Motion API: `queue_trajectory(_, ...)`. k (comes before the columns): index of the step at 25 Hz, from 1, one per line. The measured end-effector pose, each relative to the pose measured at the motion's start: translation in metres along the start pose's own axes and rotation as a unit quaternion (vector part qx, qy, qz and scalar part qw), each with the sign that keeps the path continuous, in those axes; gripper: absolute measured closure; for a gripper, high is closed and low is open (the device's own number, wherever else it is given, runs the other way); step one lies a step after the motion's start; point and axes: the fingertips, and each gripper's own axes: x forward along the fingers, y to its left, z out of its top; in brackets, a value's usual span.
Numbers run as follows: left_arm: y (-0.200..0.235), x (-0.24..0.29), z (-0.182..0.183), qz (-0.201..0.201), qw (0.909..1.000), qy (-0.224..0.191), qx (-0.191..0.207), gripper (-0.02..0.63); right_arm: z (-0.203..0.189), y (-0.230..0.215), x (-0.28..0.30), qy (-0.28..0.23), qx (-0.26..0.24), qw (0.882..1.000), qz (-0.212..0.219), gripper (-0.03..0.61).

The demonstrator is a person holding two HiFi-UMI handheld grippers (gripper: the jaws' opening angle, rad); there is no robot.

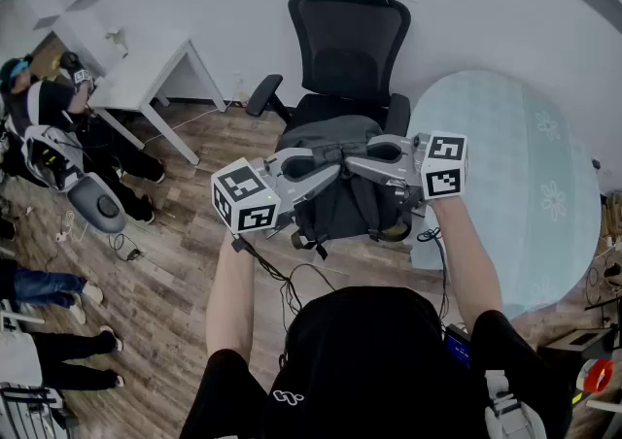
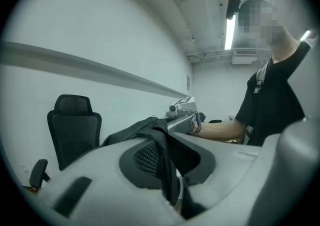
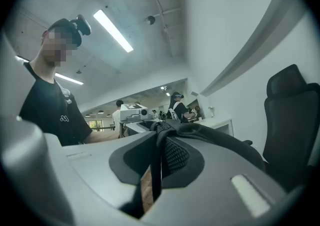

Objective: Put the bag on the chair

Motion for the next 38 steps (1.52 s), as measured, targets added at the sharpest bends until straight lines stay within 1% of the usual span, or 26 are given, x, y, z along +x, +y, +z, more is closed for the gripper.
queue_trajectory(4, -0.001, 0.001, -0.001, 0.007, 0.9999, -0.009, -0.010, 0.577, -0.001, 0.000, -0.001, -0.002, 0.006, 1.000, 0.001, 0.540)
queue_trajectory(10, 0.000, 0.003, -0.007, 0.017, 0.9994, -0.015, -0.028, 0.577, -0.007, -0.002, 0.000, 0.008, 0.008, 1.000, 0.003, 0.540)
queue_trajectory(13, 0.002, 0.005, -0.014, 0.022, 0.9992, -0.017, -0.026, 0.577, -0.014, -0.006, -0.001, 0.013, 0.008, 1.000, -0.001, 0.540)
queue_trajectory(17, 0.004, 0.007, -0.022, 0.029, 0.9991, -0.012, -0.029, 0.577, -0.023, -0.009, 0.000, 0.024, 0.022, 0.999, -0.015, 0.540)
queue_trajectory(21, 0.012, 0.003, -0.023, 0.033, 0.9987, -0.024, -0.029, 0.577, -0.024, -0.015, 0.007, 0.032, 0.019, 0.999, -0.013, 0.540)
queue_trajectory(25, 0.032, -0.007, -0.024, 0.042, 0.9975, -0.041, -0.038, 0.577, -0.021, -0.031, 0.023, 0.047, 0.017, 0.999, -0.013, 0.540)
queue_trajectory(29, 0.057, -0.021, -0.035, 0.059, 0.9955, -0.042, -0.061, 0.577, -0.028, -0.051, 0.047, 0.057, 0.024, 0.998, -0.002, 0.540)
queue_trajectory(31, 0.084, -0.024, -0.036, 0.066, 0.9944, -0.040, -0.072, 0.577, -0.026, -0.074, 0.059, 0.057, 0.025, 0.998, 0.004, 0.540)
queue_trajectory(34, 0.133, -0.019, -0.040, 0.069, 0.9934, -0.035, -0.085, 0.577, -0.024, -0.122, 0.071, 0.059, 0.031, 0.998, 0.017, 0.540)
queue_trajectory(38, 0.175, -0.016, -0.061, 0.067, 0.9940, -0.017, -0.085, 0.577, -0.041, -0.165, 0.085, 0.065, 0.042, 0.996, 0.040, 0.540)
